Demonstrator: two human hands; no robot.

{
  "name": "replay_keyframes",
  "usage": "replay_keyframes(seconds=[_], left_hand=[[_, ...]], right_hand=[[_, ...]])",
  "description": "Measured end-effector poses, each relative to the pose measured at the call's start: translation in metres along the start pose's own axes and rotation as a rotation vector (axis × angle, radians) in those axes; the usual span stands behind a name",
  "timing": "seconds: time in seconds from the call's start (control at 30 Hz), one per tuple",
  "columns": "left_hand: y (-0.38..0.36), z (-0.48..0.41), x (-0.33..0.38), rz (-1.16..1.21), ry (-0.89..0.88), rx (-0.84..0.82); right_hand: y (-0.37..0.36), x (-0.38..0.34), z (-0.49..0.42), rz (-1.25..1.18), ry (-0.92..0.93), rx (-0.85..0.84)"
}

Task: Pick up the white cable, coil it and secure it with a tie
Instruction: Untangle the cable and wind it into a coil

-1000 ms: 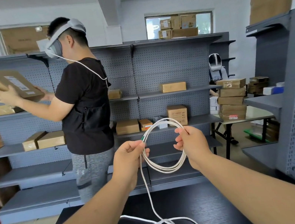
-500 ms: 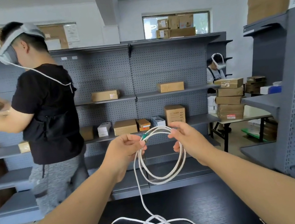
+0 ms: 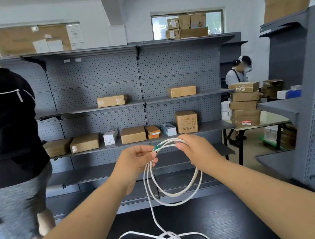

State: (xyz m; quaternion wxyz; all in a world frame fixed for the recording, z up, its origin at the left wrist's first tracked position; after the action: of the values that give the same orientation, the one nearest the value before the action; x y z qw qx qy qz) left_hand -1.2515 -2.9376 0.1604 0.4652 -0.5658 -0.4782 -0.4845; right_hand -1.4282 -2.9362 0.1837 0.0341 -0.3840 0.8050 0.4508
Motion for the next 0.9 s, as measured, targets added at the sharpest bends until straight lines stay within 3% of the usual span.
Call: replay_keyframes(seconds=[0.23,0.6,0.73,0.9], left_hand=[[-0.010,0.003,-0.006,-0.035,0.012,-0.029],[-0.014,0.000,0.005,-0.239,-0.062,-0.045],[-0.015,-0.001,0.005,-0.290,-0.095,-0.059],[-0.018,-0.003,-0.002,-0.199,-0.087,-0.044]], right_hand=[[0.004,-0.001,-0.001,0.085,0.014,0.048],[-0.002,0.000,0.001,0.158,0.072,-0.183],[0.002,-0.001,0.000,0.217,0.111,-0.131],[0.008,-0.001,0.000,0.104,0.096,0.009]])
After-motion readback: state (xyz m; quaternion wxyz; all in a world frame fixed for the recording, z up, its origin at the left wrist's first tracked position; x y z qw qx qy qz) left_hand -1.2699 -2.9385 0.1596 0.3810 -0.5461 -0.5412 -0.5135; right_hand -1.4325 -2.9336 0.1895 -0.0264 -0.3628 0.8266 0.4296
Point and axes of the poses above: each hand's wrist, its own z-axis away from the middle knuckle, its own y-axis out of the back of the hand, x = y × z, the point moved 5 cm from there along -z, towards the middle knuckle, and after that the axes turned 8 degrees about y, right-handed, at the moved point
